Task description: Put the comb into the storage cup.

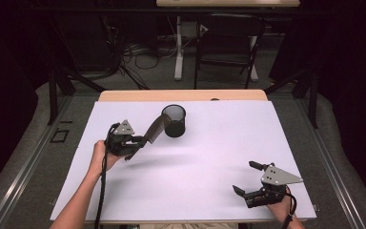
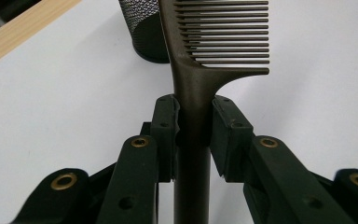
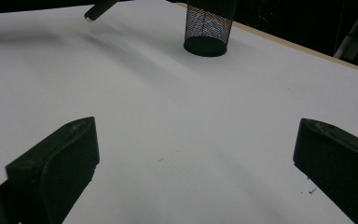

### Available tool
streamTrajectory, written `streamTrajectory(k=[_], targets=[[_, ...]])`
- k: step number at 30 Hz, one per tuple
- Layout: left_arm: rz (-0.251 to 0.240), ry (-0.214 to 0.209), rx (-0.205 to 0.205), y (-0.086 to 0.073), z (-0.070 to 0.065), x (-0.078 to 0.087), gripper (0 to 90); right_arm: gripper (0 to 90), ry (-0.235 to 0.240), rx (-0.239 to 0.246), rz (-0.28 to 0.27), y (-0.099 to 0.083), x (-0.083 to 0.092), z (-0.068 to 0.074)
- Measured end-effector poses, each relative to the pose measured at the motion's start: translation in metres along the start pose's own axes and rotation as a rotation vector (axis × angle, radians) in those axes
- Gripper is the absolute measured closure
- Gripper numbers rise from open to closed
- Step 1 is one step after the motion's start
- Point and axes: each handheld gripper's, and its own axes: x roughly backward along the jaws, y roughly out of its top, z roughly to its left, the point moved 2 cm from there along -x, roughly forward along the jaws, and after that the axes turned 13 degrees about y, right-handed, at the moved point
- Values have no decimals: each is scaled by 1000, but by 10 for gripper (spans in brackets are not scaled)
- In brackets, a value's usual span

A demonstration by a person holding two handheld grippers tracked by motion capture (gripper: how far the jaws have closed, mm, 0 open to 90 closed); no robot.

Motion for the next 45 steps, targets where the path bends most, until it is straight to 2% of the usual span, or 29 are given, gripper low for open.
streamTrajectory(k=[9,17,21,23,32,45], targets=[[-24,11,12,1,-1,2,725,0,0,0,0,0,0,0],[-50,26,39,3,-1,2,724,0,-4,-2,-2,0,0,-1],[-67,47,51,4,0,3,725,0,-3,0,6,-1,-1,-1],[-79,46,69,4,1,2,725,0,-3,-1,1,-1,0,-1],[-86,64,87,6,2,0,725,0,-3,-6,7,-1,-2,-2],[-130,91,126,12,0,-3,725,0,-5,-7,7,-1,-1,-2]])
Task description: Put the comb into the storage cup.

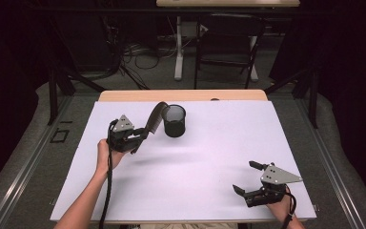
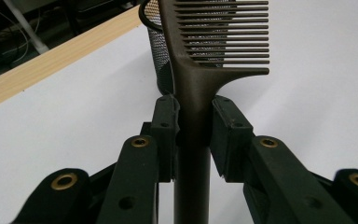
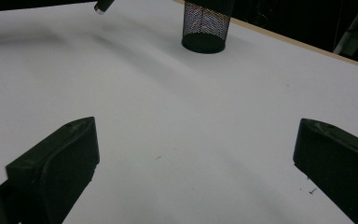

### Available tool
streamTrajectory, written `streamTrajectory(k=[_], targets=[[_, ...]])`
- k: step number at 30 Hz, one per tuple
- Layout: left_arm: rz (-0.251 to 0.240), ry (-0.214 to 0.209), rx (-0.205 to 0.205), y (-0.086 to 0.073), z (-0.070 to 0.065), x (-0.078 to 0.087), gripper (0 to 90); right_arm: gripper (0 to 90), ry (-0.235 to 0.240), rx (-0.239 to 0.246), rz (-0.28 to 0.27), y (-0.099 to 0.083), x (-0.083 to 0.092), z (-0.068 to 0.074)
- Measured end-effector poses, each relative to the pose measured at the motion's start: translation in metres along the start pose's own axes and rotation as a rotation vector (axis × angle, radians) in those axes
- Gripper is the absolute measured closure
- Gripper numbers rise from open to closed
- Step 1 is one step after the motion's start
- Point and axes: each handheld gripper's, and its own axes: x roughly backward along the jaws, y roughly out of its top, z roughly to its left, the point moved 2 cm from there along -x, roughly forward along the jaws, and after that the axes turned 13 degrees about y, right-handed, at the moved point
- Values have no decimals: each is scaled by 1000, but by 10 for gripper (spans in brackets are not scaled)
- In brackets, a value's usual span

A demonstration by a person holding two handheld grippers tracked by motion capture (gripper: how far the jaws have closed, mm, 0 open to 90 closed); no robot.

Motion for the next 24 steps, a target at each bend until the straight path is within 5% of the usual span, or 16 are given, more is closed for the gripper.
streamTrajectory(k=[24], targets=[[-54,21,21,12,0,0,725,0,-7,-2,4,0,0,0]])
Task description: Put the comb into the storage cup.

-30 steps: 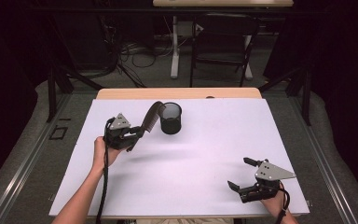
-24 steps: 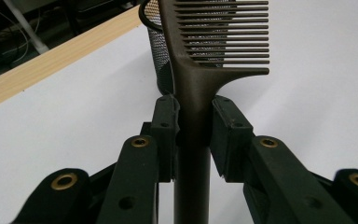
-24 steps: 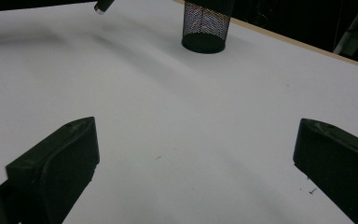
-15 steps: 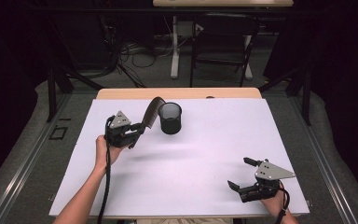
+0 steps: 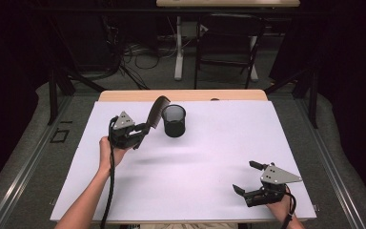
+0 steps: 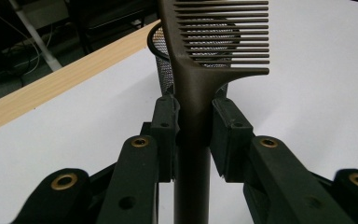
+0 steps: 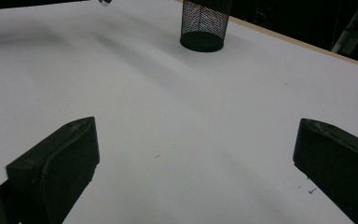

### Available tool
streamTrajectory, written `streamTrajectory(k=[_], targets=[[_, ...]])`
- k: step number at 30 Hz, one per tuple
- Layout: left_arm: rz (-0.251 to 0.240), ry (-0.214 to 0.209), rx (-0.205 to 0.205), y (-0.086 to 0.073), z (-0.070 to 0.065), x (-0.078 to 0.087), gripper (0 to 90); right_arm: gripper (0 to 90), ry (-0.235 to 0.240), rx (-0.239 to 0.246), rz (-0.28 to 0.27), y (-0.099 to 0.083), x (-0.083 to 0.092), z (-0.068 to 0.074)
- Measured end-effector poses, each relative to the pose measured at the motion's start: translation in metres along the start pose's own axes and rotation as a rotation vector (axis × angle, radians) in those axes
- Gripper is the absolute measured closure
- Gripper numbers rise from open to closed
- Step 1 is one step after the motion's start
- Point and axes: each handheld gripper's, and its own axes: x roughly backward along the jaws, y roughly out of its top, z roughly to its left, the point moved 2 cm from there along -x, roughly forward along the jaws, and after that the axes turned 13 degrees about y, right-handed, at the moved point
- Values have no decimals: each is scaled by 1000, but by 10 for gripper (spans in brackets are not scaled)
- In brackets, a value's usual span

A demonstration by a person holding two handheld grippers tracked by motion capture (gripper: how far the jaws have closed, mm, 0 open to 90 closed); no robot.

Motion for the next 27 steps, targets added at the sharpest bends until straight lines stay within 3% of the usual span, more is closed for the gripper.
streamTrajectory(k=[10,27], targets=[[2,-4,2,3,0,-4,725,0,-2,-2,2,0,0,0],[-36,6,24,14,1,-4,725,0,0,-2,0,0,0,0]])
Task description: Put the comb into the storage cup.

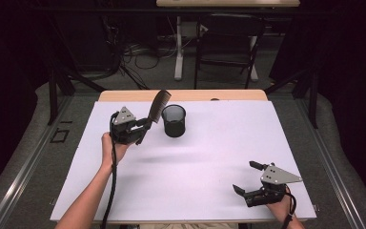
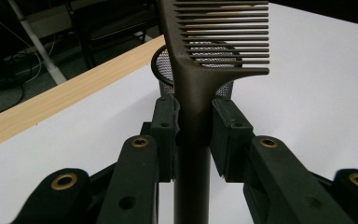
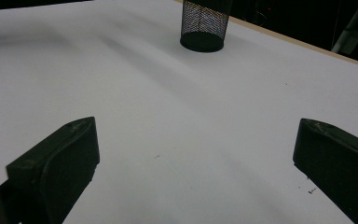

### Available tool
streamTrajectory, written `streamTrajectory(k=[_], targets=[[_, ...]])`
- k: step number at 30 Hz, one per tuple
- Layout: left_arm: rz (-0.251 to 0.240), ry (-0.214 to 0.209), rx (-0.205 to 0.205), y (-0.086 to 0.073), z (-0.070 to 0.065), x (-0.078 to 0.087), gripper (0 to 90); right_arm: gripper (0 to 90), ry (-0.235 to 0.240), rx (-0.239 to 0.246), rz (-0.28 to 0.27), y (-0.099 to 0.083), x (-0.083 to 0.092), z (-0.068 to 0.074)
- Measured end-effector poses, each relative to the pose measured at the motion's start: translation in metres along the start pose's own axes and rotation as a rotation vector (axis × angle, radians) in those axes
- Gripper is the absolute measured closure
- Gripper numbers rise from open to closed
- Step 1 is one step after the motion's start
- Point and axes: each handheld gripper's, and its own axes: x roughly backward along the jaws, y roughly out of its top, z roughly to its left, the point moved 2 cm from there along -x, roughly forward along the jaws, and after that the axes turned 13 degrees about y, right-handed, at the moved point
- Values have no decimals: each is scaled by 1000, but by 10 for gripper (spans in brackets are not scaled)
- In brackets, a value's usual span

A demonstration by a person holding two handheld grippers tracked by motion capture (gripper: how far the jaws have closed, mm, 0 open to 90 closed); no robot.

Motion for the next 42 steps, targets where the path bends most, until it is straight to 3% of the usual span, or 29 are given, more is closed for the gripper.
streamTrajectory(k=[42], targets=[[-67,21,55,28,7,-7,725,0,2,-6,7,-1,0,0]])
